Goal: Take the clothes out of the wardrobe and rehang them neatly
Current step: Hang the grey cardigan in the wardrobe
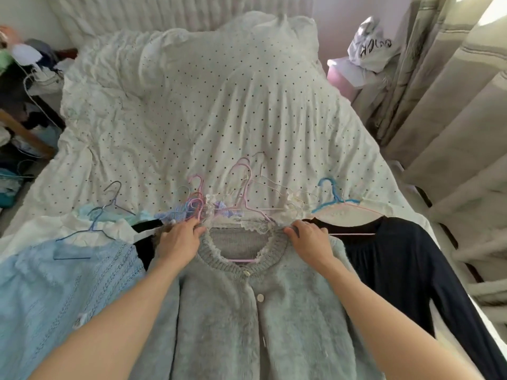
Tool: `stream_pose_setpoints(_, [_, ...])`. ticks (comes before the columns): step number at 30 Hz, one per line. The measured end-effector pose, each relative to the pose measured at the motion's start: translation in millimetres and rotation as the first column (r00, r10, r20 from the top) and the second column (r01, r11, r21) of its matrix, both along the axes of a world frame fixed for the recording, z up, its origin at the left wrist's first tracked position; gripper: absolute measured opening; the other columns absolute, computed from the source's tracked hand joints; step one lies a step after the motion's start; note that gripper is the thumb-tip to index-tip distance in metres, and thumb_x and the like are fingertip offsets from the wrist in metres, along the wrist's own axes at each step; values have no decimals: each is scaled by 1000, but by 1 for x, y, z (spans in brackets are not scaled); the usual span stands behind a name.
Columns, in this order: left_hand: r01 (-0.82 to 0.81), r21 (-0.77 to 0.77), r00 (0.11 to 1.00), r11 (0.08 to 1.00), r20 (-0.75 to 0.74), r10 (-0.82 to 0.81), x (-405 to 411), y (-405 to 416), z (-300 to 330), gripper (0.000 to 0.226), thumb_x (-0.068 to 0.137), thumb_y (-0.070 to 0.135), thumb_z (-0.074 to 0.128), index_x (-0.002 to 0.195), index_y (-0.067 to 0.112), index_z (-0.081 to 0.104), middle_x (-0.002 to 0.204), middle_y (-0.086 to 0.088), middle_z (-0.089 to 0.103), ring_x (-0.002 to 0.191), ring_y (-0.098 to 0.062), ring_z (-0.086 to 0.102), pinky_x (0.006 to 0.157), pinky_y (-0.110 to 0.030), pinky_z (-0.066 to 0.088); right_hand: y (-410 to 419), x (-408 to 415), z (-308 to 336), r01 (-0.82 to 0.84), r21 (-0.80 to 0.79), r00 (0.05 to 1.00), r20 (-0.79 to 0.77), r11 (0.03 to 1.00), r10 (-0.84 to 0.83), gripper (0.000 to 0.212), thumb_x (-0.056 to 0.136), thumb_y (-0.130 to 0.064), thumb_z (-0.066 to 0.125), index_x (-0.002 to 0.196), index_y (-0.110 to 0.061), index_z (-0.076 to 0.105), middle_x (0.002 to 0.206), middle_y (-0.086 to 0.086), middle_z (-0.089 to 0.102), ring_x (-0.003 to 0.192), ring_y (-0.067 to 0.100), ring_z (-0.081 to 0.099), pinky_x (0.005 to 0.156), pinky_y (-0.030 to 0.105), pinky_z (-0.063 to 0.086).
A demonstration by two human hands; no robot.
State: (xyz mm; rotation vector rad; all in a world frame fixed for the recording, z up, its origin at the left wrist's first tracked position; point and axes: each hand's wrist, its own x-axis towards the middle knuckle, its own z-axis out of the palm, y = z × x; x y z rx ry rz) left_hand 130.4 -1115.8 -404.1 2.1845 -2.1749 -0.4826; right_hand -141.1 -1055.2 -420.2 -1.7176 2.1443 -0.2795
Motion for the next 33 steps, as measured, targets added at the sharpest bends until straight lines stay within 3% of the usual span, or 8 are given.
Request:
stream_pose_setpoints(5, [-24, -15, 999, 1000, -22, 23, 10, -18, -26, 29, 98, 23, 41, 122, 15, 55, 122, -10, 59, 107, -30, 56, 85, -39, 44, -18, 14, -33, 55, 42, 994, 91, 998, -59, 36, 98, -32, 40, 125, -11, 51, 123, 9, 57, 113, 28, 51, 93, 39, 34])
stream_pose_setpoints(8, [126, 58, 991, 990, -47, -123, 10, -9, -37, 44, 96, 20, 44, 139, 15, 38, 137, -11, 47, 121, -29, 47, 96, -42, 40, -8, 18, -40, 36, 55, 994, 101, 998, -41, 46, 97, -32, 42, 137, -10, 39, 134, 12, 49, 121, 29, 46, 99, 37, 33])
stream_pose_setpoints(14, [376, 92, 923, 922, 53, -382, 11, 19, -45, 57, 96, 33, 41, 147, 24, 19, 151, -7, 26, 139, -21, 22, 113, -41, 21, 19, 22, -24, -117, 94, 993, -16, 989, 119, 58, 97, -41, 38, 147, -17, 20, 151, 3, 27, 140, 20, 22, 114, 37, 12])
stream_pose_setpoints(18, [464, -92, 886, 881, 50, -461, -2, 12, -3, 54, 95, 33, 45, 145, 19, 29, 149, -11, 29, 139, -27, 23, 114, -45, 19, 27, 24, 17, -108, 4, 993, -55, 994, 108, 60, 97, -43, 39, 147, -17, 21, 154, 4, 23, 143, 20, 16, 116, 41, 6])
stream_pose_setpoints(21, [479, -262, 862, 838, -36, -505, -18, 37, 34, 46, 94, 30, 47, 135, 10, 46, 139, -15, 45, 133, -30, 36, 110, -44, 22, 57, 33, 50, -42, -103, 998, -40, 994, 38, 60, 95, -49, 36, 145, -15, 30, 151, 7, 30, 141, 24, 24, 115, 45, 11])
stream_pose_setpoints(24, [515, -257, 812, 817, -160, -562, -31, 87, 49, 47, 92, 35, 41, 133, 13, 48, 138, -11, 47, 133, -28, 37, 110, -38, 20, 104, 41, 73, 47, -150, 997, -51, 988, -55, 72, 86, -57, 19, 143, -16, 35, 147, 8, 37, 138, 26, 31, 113, 46, 17])
stream_pose_setpoints(27, [596, -228, 741, 770, -212, -637, -31, 128, 52, 54, 87, 40, 34, 128, 12, 52, 134, -14, 51, 129, -33, 42, 108, -43, 29, 162, 47, 86, 182, -145, 978, -72, 973, -194, 70, 86, -56, 21, 141, -17, 39, 144, 8, 42, 136, 26, 35, 112, 47, 20])
stream_pose_setpoints(33, [724, -267, 577, 636, -270, -770, -48, 203, 79, 67, 83, 50, 21, 137, 18, 43, 146, -8, 38, 139, -26, 24, 112, -41, 14, 306, 62, 108, 467, -161, 873, -70, 870, -482, 69, 88, -58, 22, 145, -20, 30, 149, 2, 33, 141, 20, 23, 115, 41, 8])
